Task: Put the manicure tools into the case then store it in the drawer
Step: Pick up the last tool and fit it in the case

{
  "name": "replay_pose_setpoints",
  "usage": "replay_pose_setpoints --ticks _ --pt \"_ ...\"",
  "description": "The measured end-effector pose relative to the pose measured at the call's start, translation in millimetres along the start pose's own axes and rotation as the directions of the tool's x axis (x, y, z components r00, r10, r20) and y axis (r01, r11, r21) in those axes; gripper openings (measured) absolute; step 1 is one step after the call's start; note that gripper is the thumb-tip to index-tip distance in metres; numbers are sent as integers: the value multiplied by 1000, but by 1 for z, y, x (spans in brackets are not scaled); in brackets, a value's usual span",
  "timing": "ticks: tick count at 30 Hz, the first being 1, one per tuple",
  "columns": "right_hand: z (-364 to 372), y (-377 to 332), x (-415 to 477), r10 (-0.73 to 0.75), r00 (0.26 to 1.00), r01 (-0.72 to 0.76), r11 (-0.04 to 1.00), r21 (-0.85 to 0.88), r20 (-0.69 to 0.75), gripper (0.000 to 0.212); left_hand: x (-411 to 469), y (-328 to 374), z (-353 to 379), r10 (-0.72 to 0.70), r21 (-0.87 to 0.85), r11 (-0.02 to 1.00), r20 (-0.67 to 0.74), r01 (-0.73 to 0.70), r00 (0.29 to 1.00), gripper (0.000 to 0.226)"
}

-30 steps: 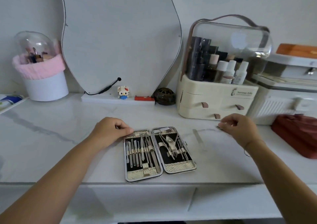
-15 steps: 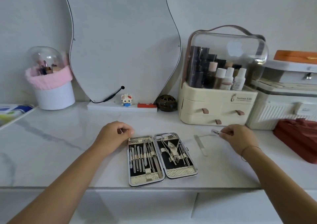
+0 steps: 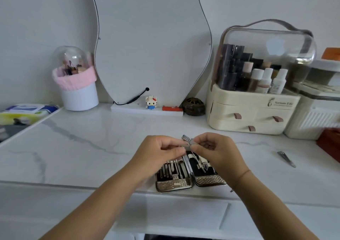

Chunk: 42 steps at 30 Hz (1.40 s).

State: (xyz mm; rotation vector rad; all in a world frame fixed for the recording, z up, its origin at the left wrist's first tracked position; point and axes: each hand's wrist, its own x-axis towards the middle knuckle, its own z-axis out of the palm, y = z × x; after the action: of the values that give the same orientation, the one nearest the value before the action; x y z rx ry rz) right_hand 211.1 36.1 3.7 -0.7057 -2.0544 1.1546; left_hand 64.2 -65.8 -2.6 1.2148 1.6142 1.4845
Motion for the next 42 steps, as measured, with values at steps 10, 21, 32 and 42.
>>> replay_pose_setpoints --ticks 10,21,32,42 --pt "5 -3 0 18 985 -81 930 359 174 9 -11 0 -5 -193 -159 972 -121 173 974 9" --pt "13 5 -3 139 990 -140 929 343 29 11 -15 2 -4 -223 -113 971 -123 209 967 10" --pt "13 -3 -6 -83 995 59 921 384 46 13 -7 15 -6 -296 -150 950 -159 273 942 13" --pt "26 0 -12 -30 952 137 931 338 -304 9 -2 14 4 -312 -223 937 -182 270 932 14"
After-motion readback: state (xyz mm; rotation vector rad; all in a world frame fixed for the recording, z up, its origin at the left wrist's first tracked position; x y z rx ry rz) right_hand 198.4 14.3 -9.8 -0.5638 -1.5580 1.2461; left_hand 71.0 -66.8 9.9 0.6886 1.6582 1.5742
